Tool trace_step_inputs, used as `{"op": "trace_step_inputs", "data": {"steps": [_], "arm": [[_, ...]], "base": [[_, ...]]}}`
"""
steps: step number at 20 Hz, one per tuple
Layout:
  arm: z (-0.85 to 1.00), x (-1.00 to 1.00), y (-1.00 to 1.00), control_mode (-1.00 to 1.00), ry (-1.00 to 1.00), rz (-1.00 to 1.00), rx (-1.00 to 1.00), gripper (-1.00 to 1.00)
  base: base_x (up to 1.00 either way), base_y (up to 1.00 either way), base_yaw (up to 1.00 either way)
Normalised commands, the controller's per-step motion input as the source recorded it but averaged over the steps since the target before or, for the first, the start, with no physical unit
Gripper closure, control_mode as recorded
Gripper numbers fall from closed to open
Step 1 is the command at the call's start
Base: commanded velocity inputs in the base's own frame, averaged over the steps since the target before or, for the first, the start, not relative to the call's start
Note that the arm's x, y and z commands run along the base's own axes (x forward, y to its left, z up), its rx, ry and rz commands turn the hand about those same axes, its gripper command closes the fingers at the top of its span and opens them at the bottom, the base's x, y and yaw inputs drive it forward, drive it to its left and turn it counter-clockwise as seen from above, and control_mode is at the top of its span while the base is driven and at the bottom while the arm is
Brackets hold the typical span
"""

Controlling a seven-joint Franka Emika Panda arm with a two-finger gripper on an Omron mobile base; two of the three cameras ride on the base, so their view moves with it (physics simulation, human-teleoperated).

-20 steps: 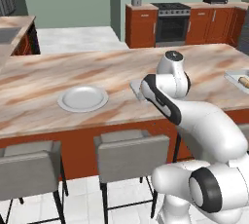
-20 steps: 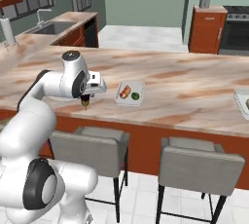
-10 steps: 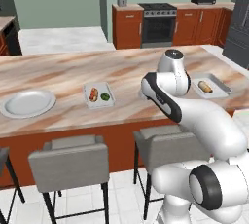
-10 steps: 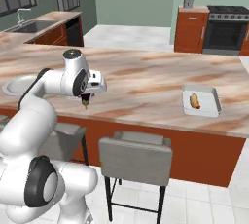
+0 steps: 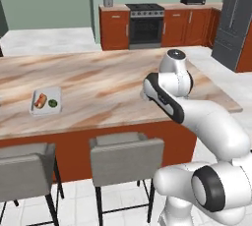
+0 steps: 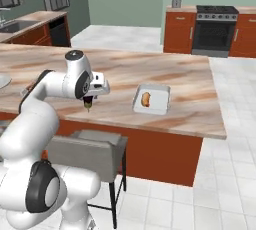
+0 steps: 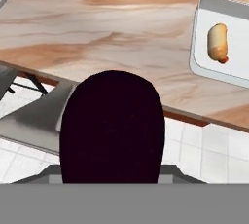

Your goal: Place one cooked food and one vegetable from the large plate to each tupperware container.

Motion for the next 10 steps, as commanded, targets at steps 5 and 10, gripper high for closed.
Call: {"op": "trace_step_inputs", "data": {"steps": [5,10], "arm": [[0.00,0.00,0.00,1.00,0.00,0.00,0.00,1.00],[0.00,0.00,0.00,1.00,0.00,0.00,0.00,1.00]], "base": [[0.69,-0.47,0.00],[0.74,-0.07,0.00]]}}
